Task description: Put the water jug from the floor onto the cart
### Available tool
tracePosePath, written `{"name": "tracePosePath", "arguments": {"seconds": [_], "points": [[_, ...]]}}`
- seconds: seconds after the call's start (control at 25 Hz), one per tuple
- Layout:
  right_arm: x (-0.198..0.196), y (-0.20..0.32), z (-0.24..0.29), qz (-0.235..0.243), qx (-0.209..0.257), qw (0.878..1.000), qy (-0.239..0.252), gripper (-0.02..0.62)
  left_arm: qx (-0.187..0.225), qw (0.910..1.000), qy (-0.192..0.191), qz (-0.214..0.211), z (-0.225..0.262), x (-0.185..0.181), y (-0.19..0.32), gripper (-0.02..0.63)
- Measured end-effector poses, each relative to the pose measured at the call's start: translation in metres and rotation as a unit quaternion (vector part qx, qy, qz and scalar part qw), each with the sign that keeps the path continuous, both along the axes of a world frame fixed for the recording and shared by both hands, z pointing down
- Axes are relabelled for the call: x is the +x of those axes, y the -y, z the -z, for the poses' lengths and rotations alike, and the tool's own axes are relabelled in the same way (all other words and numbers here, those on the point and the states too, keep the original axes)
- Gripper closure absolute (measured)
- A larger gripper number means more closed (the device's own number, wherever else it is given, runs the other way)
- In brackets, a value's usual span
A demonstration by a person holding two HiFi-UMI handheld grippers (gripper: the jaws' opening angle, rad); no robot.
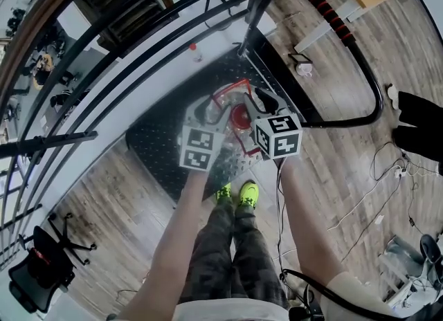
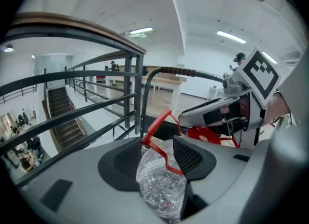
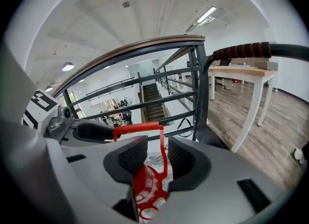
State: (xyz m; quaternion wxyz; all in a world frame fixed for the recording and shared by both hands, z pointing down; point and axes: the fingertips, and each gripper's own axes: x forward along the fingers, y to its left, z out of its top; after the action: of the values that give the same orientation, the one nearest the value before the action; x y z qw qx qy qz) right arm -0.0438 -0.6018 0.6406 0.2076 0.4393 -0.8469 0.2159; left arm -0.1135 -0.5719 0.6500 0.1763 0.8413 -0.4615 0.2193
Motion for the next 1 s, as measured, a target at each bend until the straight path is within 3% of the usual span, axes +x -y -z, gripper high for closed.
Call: {"name": "tracePosePath", "arguments": {"seconds": [0.32,0.72,0.8,0.88,1.0], "points": [[-0.002,-0.001,0.008,0.0,0.008,1.0,-0.001,0.485,0.015,0.9997,0.015,0.01,0.009,-0.01,-0.002,0.426],[-0.005,-0.009,0.041,0.006,0.033,0.999,-0.013,0.486,0.056,0.9982,0.022,-0.01,0.049,-0.004,0.002,0.432],[-0.005,-0.009,0.052,0.008,0.039,0.999,-0.007,0.486,0.073,0.9969,0.026,-0.015,0.063,-0.001,0.004,0.457],[-0.007,-0.012,0.067,0.009,0.047,0.999,0.009,0.492,0.091,0.9953,0.025,-0.022,0.08,0.002,0.003,0.537],[-0.009,-0.02,0.091,0.015,0.062,0.997,0.033,0.513,0.106,0.9935,0.008,-0.041,0.105,0.011,-0.002,0.569]]}}
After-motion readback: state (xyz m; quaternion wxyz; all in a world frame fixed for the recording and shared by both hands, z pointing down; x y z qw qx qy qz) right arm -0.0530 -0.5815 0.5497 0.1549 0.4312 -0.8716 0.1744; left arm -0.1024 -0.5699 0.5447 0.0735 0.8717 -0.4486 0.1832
